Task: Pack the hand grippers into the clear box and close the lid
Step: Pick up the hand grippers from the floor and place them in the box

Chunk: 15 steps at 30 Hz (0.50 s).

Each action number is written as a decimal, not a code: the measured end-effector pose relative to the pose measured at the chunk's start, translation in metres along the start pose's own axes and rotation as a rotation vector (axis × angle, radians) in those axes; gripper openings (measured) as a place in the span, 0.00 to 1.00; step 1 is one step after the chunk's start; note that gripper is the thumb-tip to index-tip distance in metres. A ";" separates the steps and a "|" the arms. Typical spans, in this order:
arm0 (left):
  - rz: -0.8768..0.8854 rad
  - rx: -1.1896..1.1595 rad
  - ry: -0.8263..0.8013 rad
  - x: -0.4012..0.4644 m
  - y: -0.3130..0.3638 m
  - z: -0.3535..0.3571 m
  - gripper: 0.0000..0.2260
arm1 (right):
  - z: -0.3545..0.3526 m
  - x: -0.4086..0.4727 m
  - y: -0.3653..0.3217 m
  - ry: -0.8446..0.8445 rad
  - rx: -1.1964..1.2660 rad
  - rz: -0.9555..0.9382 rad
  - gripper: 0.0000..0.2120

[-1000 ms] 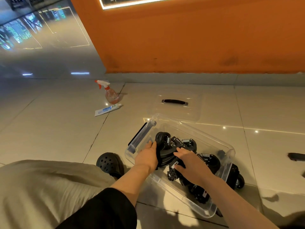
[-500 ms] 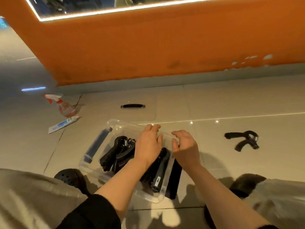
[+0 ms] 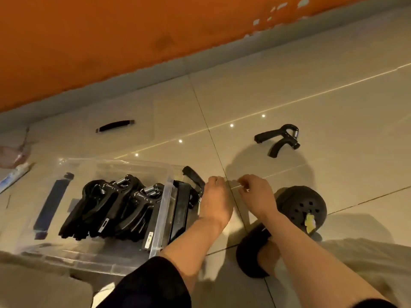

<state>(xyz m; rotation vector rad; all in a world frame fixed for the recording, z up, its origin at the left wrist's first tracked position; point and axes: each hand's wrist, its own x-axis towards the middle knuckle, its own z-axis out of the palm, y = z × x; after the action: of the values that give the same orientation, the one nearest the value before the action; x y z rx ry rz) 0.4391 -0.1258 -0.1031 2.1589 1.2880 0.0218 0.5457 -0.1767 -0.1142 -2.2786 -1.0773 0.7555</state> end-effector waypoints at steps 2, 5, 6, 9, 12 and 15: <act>-0.043 0.071 -0.005 0.002 -0.016 0.022 0.22 | 0.016 0.009 0.005 -0.071 -0.008 -0.012 0.11; -0.179 0.156 -0.007 0.002 -0.033 0.041 0.22 | 0.040 0.023 0.011 -0.186 -0.038 -0.048 0.14; -0.215 0.153 0.009 0.002 -0.038 0.047 0.22 | 0.047 0.026 0.011 -0.216 -0.030 -0.054 0.15; -0.253 0.063 -0.018 0.003 -0.046 0.053 0.31 | 0.058 0.037 0.011 -0.251 0.011 -0.028 0.16; -0.329 0.029 0.008 0.009 -0.052 0.055 0.33 | 0.065 0.048 0.009 -0.264 -0.005 -0.007 0.15; -0.386 0.017 -0.020 0.012 -0.054 0.055 0.32 | 0.069 0.059 0.002 -0.287 -0.074 -0.031 0.12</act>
<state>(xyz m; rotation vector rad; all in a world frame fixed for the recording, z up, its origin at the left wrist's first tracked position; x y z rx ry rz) 0.4195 -0.1252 -0.1788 1.8841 1.6756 -0.1683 0.5317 -0.1160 -0.1805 -2.2551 -1.2843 1.0709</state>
